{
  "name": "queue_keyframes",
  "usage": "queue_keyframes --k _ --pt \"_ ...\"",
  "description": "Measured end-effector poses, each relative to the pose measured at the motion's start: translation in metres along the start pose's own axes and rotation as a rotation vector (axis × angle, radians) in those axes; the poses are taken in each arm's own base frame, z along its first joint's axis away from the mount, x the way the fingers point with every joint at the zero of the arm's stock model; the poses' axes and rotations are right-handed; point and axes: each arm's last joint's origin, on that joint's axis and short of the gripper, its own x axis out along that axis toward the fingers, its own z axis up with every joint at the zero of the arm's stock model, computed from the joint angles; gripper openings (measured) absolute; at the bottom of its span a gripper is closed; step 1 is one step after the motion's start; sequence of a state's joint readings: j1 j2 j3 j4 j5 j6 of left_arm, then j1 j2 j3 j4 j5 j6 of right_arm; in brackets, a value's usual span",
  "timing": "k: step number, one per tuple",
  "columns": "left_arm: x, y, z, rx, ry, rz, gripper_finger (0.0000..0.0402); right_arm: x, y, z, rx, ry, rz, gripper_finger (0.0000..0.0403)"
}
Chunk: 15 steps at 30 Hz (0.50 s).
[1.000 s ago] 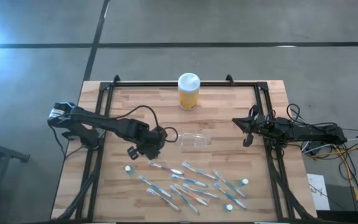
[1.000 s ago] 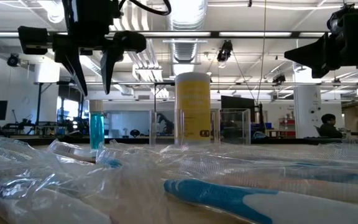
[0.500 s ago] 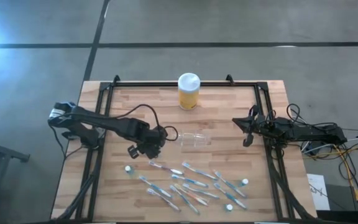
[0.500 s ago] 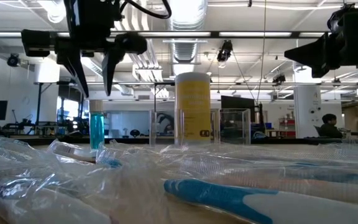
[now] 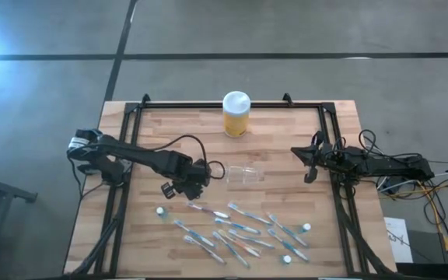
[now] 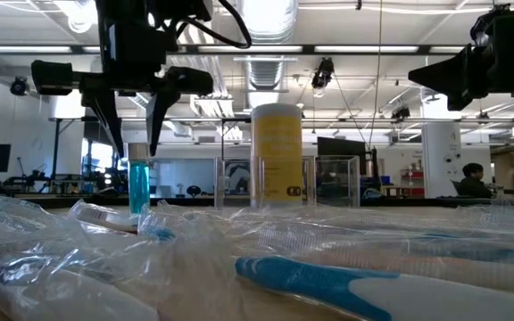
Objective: Pick & Place toothbrushing station
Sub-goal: Put the mouthwash bottle into the transparent organizer
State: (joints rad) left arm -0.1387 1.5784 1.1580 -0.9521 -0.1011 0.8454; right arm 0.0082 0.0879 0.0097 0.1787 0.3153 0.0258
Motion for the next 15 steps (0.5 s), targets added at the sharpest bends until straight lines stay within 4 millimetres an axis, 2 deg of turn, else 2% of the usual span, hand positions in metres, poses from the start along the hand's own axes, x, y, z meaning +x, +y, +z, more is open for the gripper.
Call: queue_keyframes --k 15 --pt "0.0001 0.0003 -0.0002 0.008 -0.001 0.001 0.0161 0.0 0.0 0.0019 0.003 -0.018 0.0 0.0008"
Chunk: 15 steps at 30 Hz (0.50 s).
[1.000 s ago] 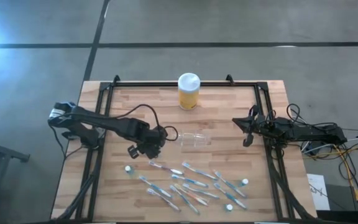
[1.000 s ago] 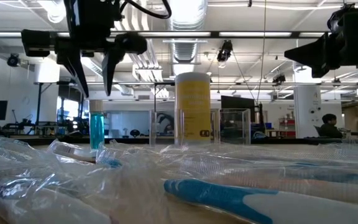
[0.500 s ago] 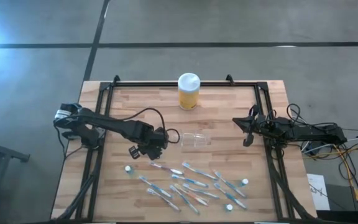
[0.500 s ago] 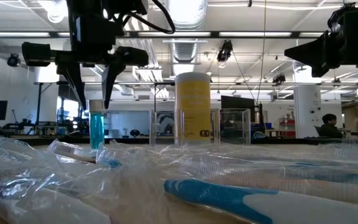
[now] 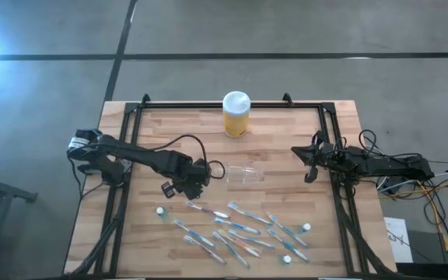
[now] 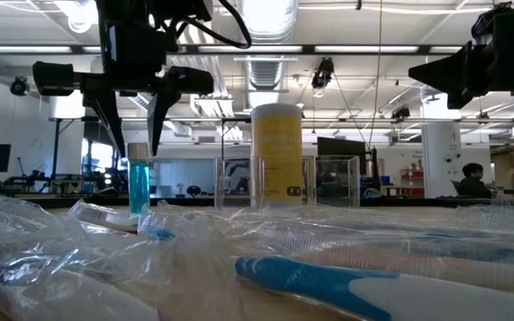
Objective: Pick & Place toothbrushing station
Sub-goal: Put the mouthwash bottle into the transparent organizer
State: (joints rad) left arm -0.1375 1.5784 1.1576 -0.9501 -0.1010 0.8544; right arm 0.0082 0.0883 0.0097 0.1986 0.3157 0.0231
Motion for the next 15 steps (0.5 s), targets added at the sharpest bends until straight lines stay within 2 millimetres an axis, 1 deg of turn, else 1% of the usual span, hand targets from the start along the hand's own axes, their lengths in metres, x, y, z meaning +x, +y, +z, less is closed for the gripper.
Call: queue_keyframes --k 15 --pt "0.0 0.0004 0.0007 -0.001 -0.015 -0.002 0.0161 0.0 0.0 -0.0008 0.0 0.008 0.0 0.0008"
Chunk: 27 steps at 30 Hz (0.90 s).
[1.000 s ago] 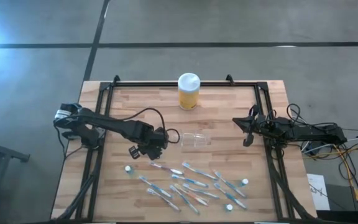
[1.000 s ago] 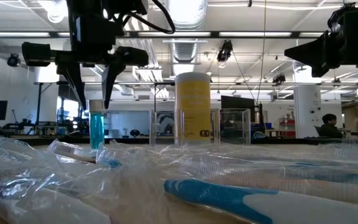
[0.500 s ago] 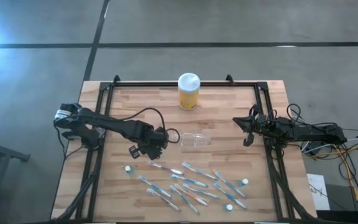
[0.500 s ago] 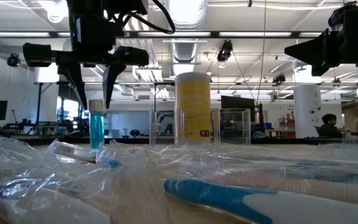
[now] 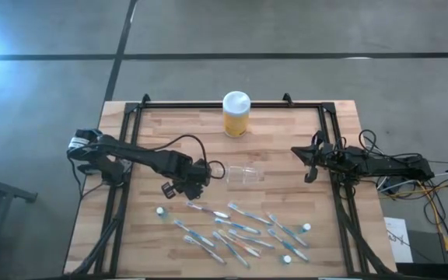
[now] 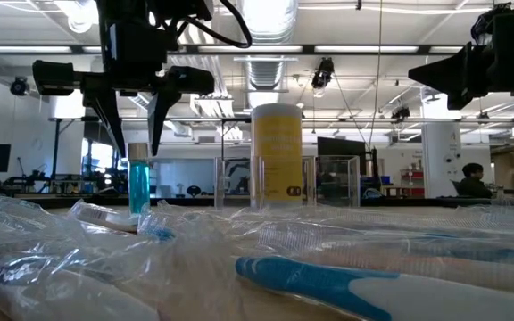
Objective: Pick & Place toothbrushing station
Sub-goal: Put the mouthwash bottle into the transparent organizer
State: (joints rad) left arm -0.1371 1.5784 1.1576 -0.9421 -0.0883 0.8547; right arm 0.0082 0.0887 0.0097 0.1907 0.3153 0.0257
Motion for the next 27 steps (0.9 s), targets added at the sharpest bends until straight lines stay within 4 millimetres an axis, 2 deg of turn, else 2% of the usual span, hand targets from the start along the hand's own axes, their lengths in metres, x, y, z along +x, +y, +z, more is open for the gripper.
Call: queue_keyframes --k 5,15,27 --pt "0.0 0.0002 -0.0002 -0.001 0.0 0.0 0.0156 0.0 0.0 0.0 -0.002 0.0 -0.001 0.0008" --pt "0.0003 0.0018 -0.0014 -0.003 -0.009 -0.002 0.0105 0.0 0.0 0.0 -0.002 0.0 0.0 0.0008" --pt "0.0003 0.0022 -0.0016 -0.015 -0.023 -0.011 0.0103 0.0 0.0 0.0 -0.002 0.0 0.0 0.0008"
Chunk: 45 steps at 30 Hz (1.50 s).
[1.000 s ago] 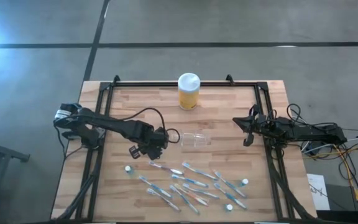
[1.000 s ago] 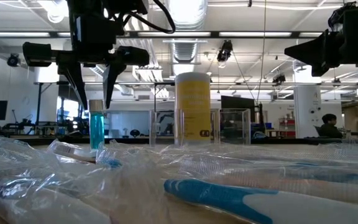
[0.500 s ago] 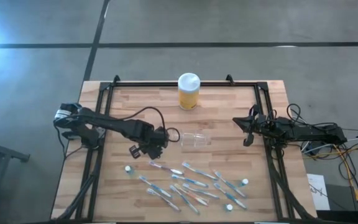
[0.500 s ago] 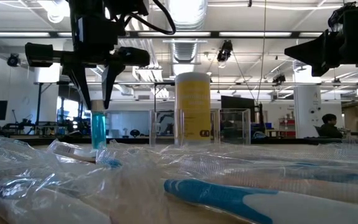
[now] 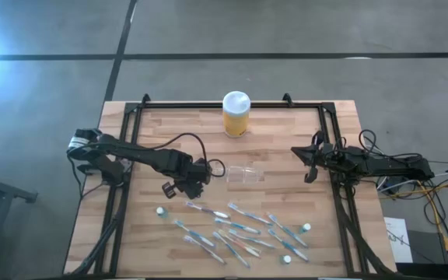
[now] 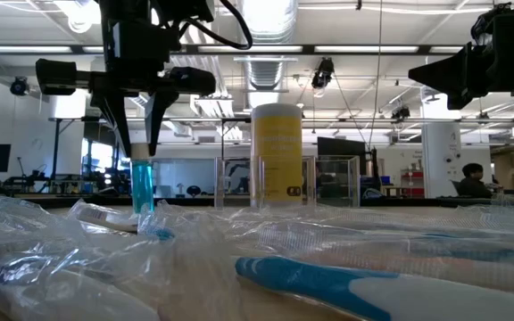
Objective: Pick & Place toothbrushing station
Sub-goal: Put the mouthwash bottle into the transparent organizer
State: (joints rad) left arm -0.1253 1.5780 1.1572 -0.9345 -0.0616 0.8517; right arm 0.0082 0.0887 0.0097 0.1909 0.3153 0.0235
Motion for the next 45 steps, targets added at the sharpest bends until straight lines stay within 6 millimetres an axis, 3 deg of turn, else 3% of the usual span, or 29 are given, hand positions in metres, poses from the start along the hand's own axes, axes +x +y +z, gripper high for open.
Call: queue_keyframes --k 12,15,24,31,38,45 --pt "-0.016 0.011 0.007 -0.127 -0.049 0.046 0.0102 0.0 0.0 0.0 0.003 0.0 0.0 0.0008" --pt "-0.027 0.018 0.011 -0.207 -0.087 0.071 0.0102 0.0 0.0 0.0 0.003 0.0 0.0 0.0008" --pt "-0.077 0.041 0.024 -0.234 -0.27 0.149 0.0101 0.0 0.0 -0.002 0.024 0.017 0.0 0.0008" --pt "-0.111 0.068 0.022 -0.33 -0.361 0.266 0.0101 0.0 0.0 -0.002 0.022 0.022 0.0 0.0008" --pt "-0.112 0.11 0.019 -0.487 -0.329 0.273 0.0101 0.0 0.0 -0.002 0.037 0.023 0.0 0.0008" --pt "-0.088 0.149 0.032 -0.508 -0.249 0.205 0.0101 0.0 0.0 -0.003 0.043 0.026 -0.001 0.0008"
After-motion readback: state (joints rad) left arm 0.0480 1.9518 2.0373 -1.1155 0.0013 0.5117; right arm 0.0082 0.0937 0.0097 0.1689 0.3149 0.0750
